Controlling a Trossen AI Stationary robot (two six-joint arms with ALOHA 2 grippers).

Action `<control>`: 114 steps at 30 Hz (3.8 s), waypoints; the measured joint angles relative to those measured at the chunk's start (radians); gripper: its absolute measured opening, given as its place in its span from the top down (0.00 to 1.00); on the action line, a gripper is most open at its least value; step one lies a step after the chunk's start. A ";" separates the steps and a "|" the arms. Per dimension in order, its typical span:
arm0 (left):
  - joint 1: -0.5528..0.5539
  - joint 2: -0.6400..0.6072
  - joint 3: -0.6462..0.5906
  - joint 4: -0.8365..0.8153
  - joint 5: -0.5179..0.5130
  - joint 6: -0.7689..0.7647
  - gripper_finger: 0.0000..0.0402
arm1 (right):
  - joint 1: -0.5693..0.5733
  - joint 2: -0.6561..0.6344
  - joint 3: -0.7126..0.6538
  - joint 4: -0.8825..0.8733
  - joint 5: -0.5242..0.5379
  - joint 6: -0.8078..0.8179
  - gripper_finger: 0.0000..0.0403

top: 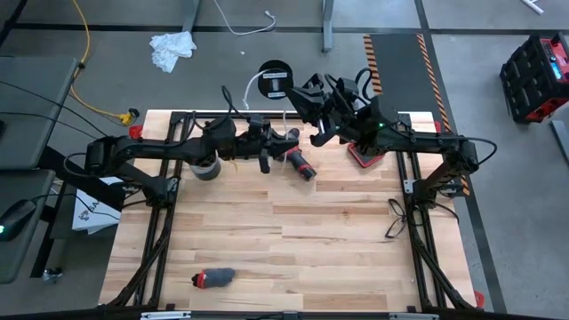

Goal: Coil cords
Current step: Uncoil the white cable wire from the black spool

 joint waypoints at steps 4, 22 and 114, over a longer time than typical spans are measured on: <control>-0.001 0.000 0.000 -0.039 0.000 -0.003 1.00 | -0.001 0.000 0.000 0.009 0.000 0.000 1.00; -0.016 0.000 0.000 -0.178 0.044 -0.011 1.00 | -0.014 0.000 0.000 0.048 0.000 -0.008 1.00; -0.163 -0.009 -0.001 -0.395 0.023 0.005 0.76 | -0.040 0.000 0.000 0.027 -0.031 -0.110 1.00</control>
